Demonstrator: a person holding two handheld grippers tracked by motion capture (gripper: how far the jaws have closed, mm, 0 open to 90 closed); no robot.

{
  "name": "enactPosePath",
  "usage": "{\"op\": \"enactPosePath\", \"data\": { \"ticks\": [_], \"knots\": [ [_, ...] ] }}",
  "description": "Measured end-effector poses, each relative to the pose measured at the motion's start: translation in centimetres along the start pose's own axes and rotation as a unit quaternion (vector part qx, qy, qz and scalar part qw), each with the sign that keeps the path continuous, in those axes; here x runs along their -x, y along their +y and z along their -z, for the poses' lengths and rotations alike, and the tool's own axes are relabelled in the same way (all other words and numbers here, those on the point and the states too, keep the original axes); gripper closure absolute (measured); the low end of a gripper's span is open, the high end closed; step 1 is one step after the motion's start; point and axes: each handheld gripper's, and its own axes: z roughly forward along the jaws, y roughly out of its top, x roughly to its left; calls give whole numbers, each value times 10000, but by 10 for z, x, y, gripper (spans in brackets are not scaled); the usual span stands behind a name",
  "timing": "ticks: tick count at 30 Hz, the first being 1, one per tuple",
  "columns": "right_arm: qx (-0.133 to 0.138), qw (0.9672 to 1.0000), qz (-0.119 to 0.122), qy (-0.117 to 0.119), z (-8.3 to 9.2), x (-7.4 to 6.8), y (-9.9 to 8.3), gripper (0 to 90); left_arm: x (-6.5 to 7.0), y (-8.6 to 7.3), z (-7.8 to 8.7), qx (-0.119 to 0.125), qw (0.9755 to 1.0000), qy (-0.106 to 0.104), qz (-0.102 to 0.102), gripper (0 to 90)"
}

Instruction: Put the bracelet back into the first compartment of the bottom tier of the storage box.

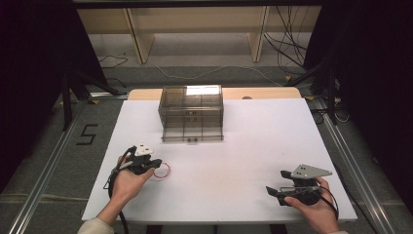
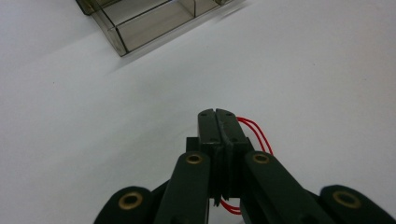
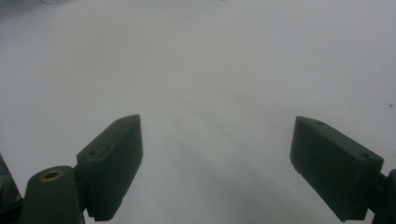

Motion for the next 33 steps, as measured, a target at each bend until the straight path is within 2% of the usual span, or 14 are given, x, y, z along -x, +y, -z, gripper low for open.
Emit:
{"op": "enactPosePath", "data": {
  "ticks": [33],
  "knots": [
    [9, 10000, -21, -8, 0, 0, 0, 177, -2, 22, -6, 87, 9999, 78, -79, 897]
  ]
}}
